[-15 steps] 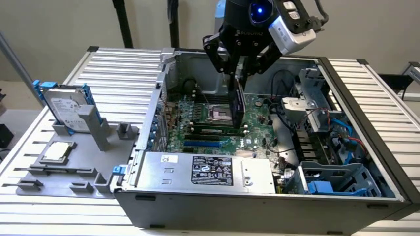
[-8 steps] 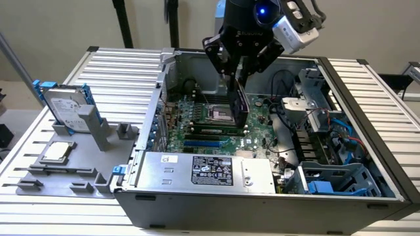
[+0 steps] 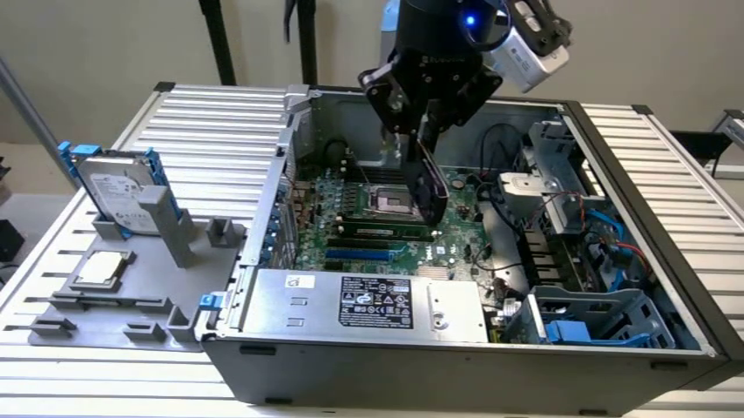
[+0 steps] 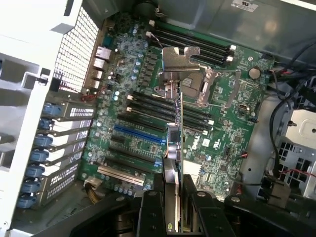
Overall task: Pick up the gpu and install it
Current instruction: 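Insert the gpu into the slot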
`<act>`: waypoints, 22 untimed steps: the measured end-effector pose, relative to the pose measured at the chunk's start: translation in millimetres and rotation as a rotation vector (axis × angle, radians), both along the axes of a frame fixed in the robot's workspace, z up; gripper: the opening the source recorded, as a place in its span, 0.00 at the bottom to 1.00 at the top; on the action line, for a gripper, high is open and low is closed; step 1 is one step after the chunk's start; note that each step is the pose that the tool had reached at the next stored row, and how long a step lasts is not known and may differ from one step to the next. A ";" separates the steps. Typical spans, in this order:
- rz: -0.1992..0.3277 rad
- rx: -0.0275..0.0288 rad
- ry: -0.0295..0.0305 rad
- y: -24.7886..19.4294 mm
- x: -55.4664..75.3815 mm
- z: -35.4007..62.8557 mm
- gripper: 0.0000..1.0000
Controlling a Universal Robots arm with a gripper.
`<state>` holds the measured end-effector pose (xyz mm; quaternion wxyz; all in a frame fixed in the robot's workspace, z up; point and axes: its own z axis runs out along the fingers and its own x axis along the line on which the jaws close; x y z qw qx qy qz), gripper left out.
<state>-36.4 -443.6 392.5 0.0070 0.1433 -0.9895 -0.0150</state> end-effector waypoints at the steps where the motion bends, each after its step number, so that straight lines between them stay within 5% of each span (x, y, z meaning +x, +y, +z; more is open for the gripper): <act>1: 0.015 0.0004 0.0000 0.0 0.0 -0.2 0.27; 22: 0.332 0.0053 -0.0003 0.0 0.1 -1.1 0.27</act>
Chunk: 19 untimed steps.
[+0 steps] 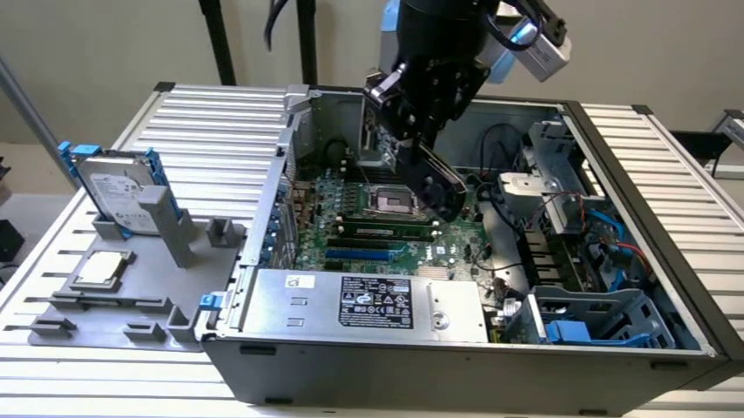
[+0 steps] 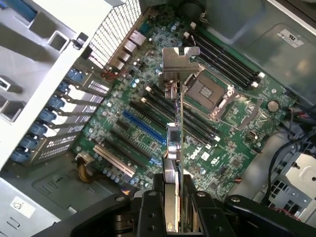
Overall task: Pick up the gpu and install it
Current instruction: 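Insert the gpu into the slot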
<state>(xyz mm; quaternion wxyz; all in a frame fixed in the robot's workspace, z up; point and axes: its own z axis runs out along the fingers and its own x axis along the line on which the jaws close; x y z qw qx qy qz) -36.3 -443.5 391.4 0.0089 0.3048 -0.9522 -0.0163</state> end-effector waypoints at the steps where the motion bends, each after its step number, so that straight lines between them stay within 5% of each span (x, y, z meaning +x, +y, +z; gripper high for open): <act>1: 0.020 -0.0002 -0.0007 0.0 0.0 0.0 0.27; 19: 0.346 0.0004 -0.0055 0.0 0.0 -3.8 0.27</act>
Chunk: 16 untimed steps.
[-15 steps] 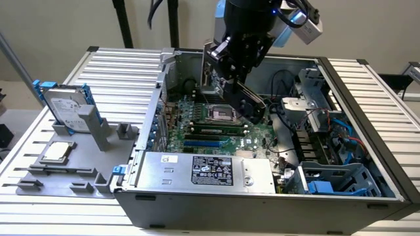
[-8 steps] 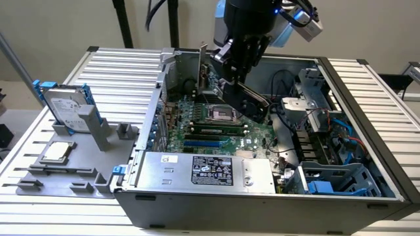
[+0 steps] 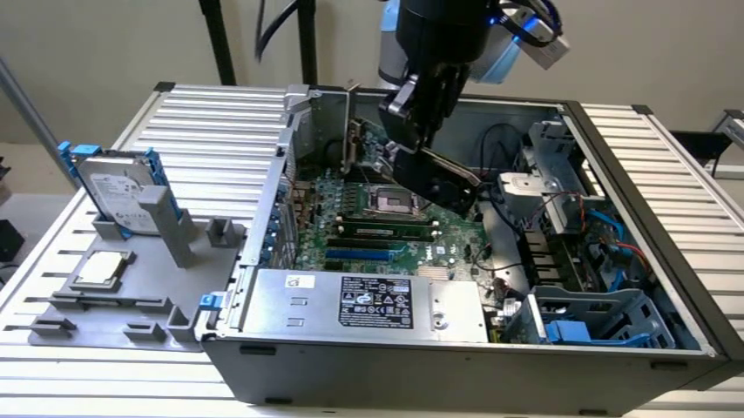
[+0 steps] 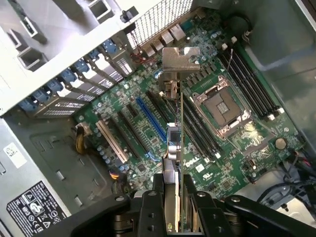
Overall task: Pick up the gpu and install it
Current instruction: 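Insert the gpu into the slot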
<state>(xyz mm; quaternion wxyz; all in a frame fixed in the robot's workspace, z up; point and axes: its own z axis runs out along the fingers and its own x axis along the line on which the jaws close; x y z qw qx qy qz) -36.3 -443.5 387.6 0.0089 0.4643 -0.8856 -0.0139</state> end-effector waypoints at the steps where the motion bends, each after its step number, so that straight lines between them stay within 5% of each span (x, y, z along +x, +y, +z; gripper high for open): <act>1: 0.018 0.0000 0.0000 0.0 0.0 -0.4 0.27; 16: 0.291 0.0000 -0.0001 0.0 0.0 -5.7 0.27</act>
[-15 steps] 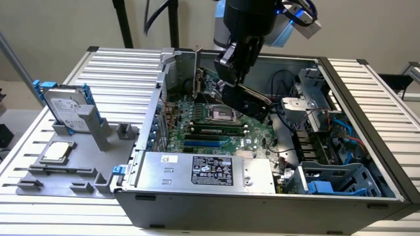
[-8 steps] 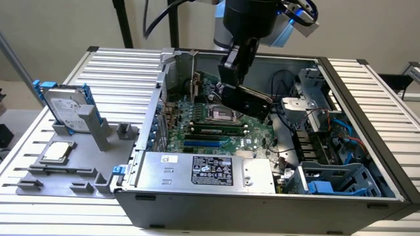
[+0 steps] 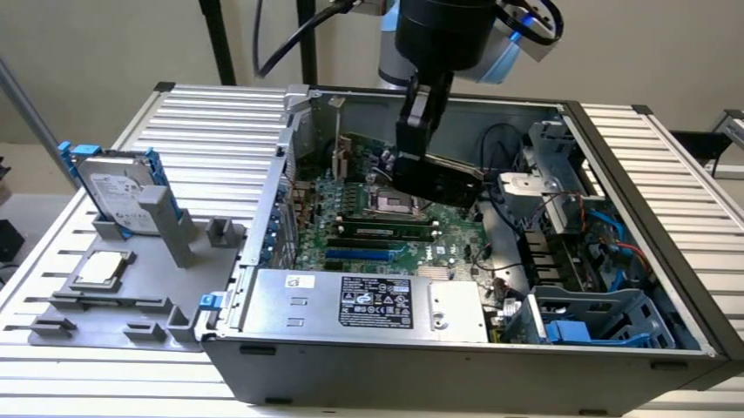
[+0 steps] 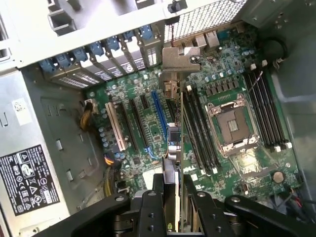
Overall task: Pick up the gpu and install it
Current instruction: 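Insert the gpu into the slot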
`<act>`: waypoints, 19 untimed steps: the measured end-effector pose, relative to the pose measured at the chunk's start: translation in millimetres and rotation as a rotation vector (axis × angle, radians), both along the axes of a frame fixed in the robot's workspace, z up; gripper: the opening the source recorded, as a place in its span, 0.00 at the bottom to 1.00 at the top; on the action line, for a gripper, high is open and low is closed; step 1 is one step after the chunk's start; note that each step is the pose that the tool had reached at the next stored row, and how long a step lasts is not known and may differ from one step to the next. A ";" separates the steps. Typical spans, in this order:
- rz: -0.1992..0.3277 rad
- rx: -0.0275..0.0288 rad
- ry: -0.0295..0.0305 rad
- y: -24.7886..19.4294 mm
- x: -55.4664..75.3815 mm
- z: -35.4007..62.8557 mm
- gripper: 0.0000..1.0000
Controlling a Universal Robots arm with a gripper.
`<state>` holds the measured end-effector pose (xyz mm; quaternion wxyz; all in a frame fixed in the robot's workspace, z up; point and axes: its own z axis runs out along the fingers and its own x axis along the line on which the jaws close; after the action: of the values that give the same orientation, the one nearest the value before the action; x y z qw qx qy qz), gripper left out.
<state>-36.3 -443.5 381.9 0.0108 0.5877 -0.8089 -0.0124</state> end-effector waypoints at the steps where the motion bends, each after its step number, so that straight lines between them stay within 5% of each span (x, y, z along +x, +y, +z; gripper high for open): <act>1: 0.018 0.0000 0.0001 0.0 0.0 -0.3 0.27; 6: 0.109 0.0000 0.0000 0.0 -0.1 -2.8 0.27; 10: 0.177 0.0053 -0.0008 0.0 -0.5 -7.2 0.27; 14: 0.203 0.0125 -0.0014 -1.1 -4.4 -14.5 0.27; 19: 0.212 0.0142 -0.0015 -3.3 -13.5 -23.5 0.27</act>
<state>-49.8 -446.8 358.4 0.0073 0.6700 -0.7421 -0.0165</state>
